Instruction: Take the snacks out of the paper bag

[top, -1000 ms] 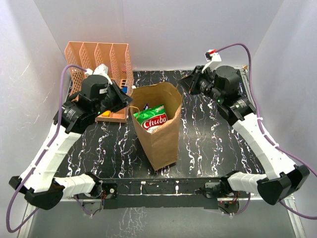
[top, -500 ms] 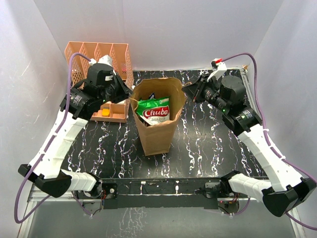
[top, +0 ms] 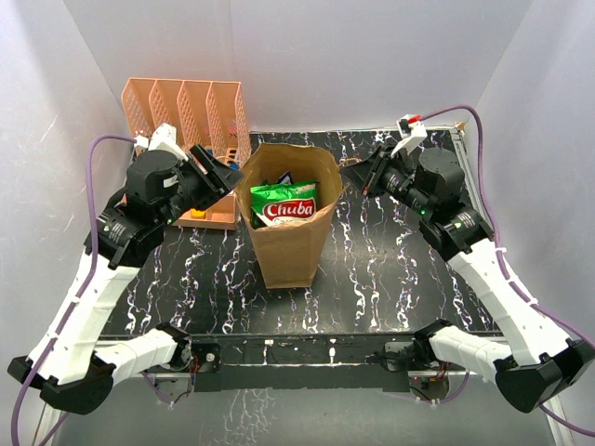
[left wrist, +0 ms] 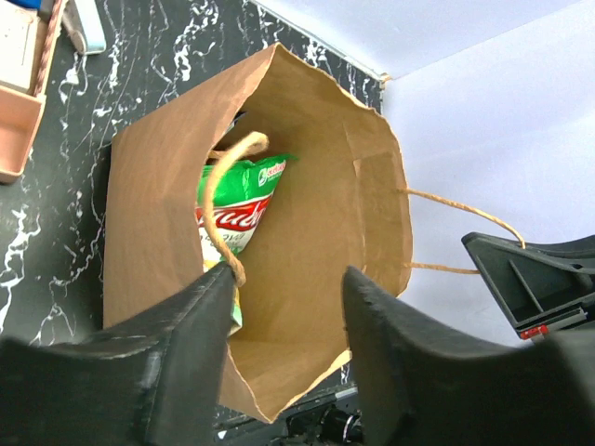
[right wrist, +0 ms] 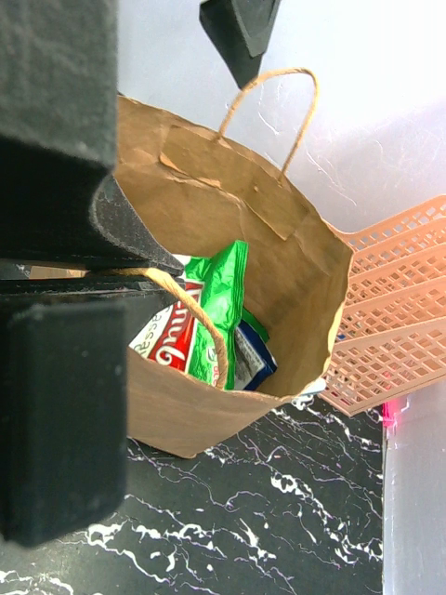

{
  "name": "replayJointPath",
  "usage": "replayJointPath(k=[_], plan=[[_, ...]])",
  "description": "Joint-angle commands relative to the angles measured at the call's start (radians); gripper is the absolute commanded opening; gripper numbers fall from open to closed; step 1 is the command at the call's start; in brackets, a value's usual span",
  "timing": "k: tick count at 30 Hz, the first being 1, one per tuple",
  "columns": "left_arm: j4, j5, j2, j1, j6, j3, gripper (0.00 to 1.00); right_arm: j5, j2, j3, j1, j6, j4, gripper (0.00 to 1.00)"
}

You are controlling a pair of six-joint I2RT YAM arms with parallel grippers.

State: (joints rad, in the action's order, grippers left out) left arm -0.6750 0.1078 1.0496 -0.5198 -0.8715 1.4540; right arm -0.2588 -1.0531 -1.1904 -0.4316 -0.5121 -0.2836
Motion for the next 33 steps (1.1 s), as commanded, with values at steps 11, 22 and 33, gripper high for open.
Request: replayJointPath(k=[11,22,33], plan=[[0.092,0.016,0.022,0.005,-0.027,-0.047,0.82,-0.003,0.066,-0.011,0.003,-0.02,0.087,0.07],[-0.018,0.114,0.035,0.027,0.172,0.014,0.96,-0.01,0.078,-0.014,0.002,-0.002,0.067,0.07],[0.255,-0.232,0.025,0.194,0.01,-0.162,0.91,0.007,0.095,-0.024,0.003,0.012,0.043,0.07]])
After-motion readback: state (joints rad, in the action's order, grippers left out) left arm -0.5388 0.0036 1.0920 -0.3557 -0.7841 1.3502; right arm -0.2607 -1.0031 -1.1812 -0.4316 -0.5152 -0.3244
